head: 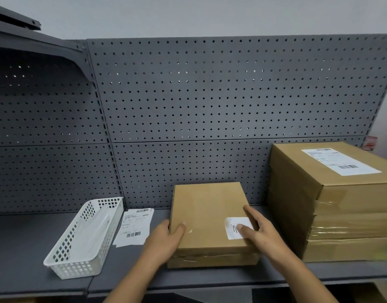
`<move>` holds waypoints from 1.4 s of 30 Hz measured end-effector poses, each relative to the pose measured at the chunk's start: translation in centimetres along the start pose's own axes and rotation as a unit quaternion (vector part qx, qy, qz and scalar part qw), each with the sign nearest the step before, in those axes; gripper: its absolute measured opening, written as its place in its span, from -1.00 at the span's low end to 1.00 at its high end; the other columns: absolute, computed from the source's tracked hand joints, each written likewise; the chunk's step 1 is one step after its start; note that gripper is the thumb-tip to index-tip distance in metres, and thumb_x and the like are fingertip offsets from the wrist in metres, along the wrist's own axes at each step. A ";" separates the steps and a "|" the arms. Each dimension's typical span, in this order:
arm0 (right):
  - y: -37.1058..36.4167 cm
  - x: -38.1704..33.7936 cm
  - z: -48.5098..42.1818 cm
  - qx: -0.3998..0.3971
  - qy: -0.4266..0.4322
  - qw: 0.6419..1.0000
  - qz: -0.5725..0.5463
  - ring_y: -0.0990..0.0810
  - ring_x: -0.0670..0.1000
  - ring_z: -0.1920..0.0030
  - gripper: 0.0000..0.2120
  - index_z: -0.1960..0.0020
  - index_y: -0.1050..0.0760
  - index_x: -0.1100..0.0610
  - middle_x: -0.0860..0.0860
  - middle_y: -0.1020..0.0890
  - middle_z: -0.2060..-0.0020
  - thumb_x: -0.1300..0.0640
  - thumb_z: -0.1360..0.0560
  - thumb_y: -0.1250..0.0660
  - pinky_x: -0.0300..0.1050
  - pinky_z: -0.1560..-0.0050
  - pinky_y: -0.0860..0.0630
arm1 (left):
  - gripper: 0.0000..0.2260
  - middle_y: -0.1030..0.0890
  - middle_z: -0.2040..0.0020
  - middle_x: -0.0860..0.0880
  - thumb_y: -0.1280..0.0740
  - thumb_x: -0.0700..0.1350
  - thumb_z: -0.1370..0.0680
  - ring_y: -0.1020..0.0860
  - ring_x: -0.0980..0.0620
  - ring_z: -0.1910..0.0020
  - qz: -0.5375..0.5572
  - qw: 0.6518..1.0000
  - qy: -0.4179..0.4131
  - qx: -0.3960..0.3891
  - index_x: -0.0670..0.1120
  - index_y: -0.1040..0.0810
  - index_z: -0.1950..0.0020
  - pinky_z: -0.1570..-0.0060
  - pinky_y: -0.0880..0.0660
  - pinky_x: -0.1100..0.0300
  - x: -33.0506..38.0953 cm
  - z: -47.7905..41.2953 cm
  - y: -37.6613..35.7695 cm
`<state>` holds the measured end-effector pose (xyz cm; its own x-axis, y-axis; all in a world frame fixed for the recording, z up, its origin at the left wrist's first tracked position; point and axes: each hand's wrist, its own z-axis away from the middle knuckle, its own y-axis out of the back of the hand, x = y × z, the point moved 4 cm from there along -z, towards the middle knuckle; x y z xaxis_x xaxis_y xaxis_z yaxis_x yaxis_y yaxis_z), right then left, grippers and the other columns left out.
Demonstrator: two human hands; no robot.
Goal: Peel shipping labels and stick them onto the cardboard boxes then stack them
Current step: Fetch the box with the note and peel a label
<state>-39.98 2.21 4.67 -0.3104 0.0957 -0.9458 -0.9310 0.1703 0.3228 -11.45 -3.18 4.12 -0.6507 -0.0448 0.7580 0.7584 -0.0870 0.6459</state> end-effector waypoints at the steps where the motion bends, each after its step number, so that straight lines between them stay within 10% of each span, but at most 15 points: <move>1: 0.1 0.5 -0.1 -0.007 -0.001 1.000 -0.002 -0.48 -0.09 -0.36 -0.34 -0.57 -0.31 -0.03 -0.11 -0.44 -0.44 0.14 -0.54 -0.48 -0.11 -0.39 -0.41 | -0.58 -0.70 -0.06 0.07 -0.26 0.32 -0.58 -0.65 -0.02 -0.09 -0.003 1.000 0.003 0.000 0.03 -0.60 -0.18 -0.20 -0.57 0.04 -0.2 -0.2 -0.3; 18: 0.4 2.3 -1.7 0.020 0.053 0.989 0.133 -0.30 -0.05 -0.50 -0.40 -0.49 -0.45 -0.06 -0.08 -0.36 -0.53 -0.09 -0.49 -0.51 -0.02 -0.51 -0.27 | -0.67 -0.67 -0.21 0.05 -0.20 0.17 -0.69 -0.59 0.05 -0.21 0.085 0.996 -0.003 0.004 0.03 -0.60 -0.29 -0.20 -0.48 0.14 -3.4 -1.2 -0.6; 24: -1.4 -0.9 -2.5 0.022 0.167 0.941 0.293 -0.13 -0.05 -0.57 -0.52 -0.50 -0.42 -0.04 -0.11 -0.28 -0.57 -0.02 -0.60 -0.36 -0.13 -0.47 -0.14 | -0.69 -0.59 -0.33 0.02 -0.25 -0.10 -0.67 -0.57 -0.01 -0.28 -0.164 0.975 -0.089 0.124 -0.04 -0.57 -0.40 -0.22 -0.50 0.08 -7.2 -3.4 2.3; 31: -5.5 -1.7 -2.9 -0.053 0.192 0.898 0.392 -0.20 -0.09 -0.56 -0.46 -0.58 -0.30 -0.08 -0.16 -0.32 -0.57 -0.19 -0.64 -0.17 -0.15 -0.53 -0.19 | -0.41 -0.18 -0.68 -0.08 -0.13 0.22 -0.70 -0.11 -0.10 -0.68 -0.298 0.953 -0.042 0.028 0.02 -0.18 -0.68 -0.58 -0.20 0.01 -11.0 -5.4 2.2; 42: -6.4 -0.4 -2.3 -0.012 0.198 0.865 0.462 -0.19 -0.10 -0.59 -0.46 -0.58 -0.29 -0.12 -0.22 -0.29 -0.58 -0.24 -0.66 0.02 -0.11 -0.54 -0.17 | -0.59 -0.58 -0.38 0.13 -0.21 0.14 -0.69 -0.57 0.04 -0.31 -0.329 0.935 -0.111 0.079 0.09 -0.42 -0.53 -0.12 -0.54 0.09 -10.2 -4.8 3.4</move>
<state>-34.31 -1.16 2.89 -0.9603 -0.1642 -0.2256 -0.2539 0.1789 0.9505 -2.38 -7.77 -1.88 -0.9676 0.1755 0.1818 0.2052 0.1260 0.9706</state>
